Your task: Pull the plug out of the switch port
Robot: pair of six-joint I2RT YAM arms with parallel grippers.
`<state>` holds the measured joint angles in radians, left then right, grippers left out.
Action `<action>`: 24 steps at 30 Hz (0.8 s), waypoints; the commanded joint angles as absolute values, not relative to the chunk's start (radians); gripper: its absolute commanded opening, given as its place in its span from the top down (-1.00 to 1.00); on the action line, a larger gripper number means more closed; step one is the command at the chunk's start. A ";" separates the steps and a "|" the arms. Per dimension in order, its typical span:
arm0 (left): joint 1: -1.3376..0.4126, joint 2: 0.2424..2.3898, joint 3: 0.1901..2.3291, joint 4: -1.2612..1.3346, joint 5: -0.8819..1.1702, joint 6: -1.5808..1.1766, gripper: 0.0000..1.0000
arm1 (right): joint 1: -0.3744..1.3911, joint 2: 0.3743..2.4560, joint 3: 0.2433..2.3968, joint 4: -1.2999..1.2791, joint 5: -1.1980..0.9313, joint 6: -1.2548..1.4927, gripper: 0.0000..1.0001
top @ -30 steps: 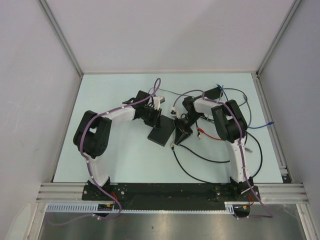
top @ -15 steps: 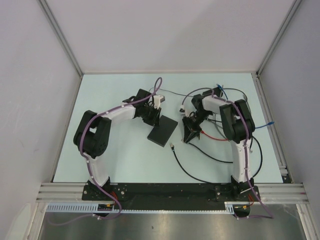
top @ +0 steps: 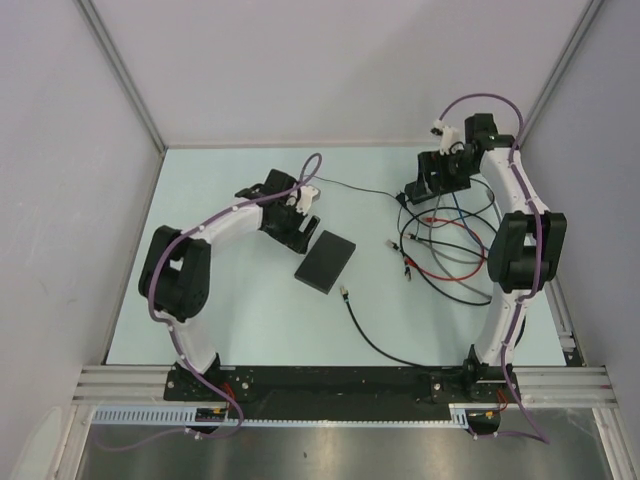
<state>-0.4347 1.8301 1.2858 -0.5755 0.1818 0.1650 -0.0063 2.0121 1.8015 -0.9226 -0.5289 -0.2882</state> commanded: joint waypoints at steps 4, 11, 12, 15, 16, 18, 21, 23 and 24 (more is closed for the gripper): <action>-0.379 1.680 1.426 -0.667 0.126 0.202 -0.99 | 0.052 1.970 1.988 -0.934 -0.261 -0.152 -1.00; -0.269 1.696 1.662 -0.834 0.207 0.173 -0.99 | 0.014 1.922 2.034 -1.000 -0.193 -0.155 -1.00; -0.256 1.701 1.724 -0.857 0.215 0.175 -0.99 | 0.011 1.899 2.022 -0.999 -0.186 -0.158 -0.99; -0.207 1.709 1.810 -0.896 0.242 0.169 -0.99 | 0.008 1.858 1.985 -0.983 -0.149 -0.152 -0.99; -0.196 1.703 1.818 -0.894 0.244 0.166 -0.99 | 0.008 1.847 1.976 -0.967 -0.121 -0.149 -1.00; -0.172 1.686 1.819 -0.877 0.220 0.164 -0.99 | 0.008 1.822 1.953 -0.934 -0.091 -0.132 -0.99; -0.167 1.638 1.736 -0.829 0.140 0.198 -0.99 | 0.018 1.799 1.947 -0.925 -0.074 -0.144 -1.00; -0.160 1.612 1.666 -0.792 0.117 0.210 -0.99 | 0.029 1.805 1.944 -0.925 -0.069 -0.150 -0.99; -0.153 1.609 1.596 -0.746 0.118 0.201 -0.99 | 0.038 1.812 1.939 -0.923 -0.069 -0.152 -0.99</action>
<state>-0.1631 1.6752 1.7294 -0.8085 0.1684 0.1864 0.0116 1.8393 1.9469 -0.9588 -0.1104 -0.1505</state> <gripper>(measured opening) 0.995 0.994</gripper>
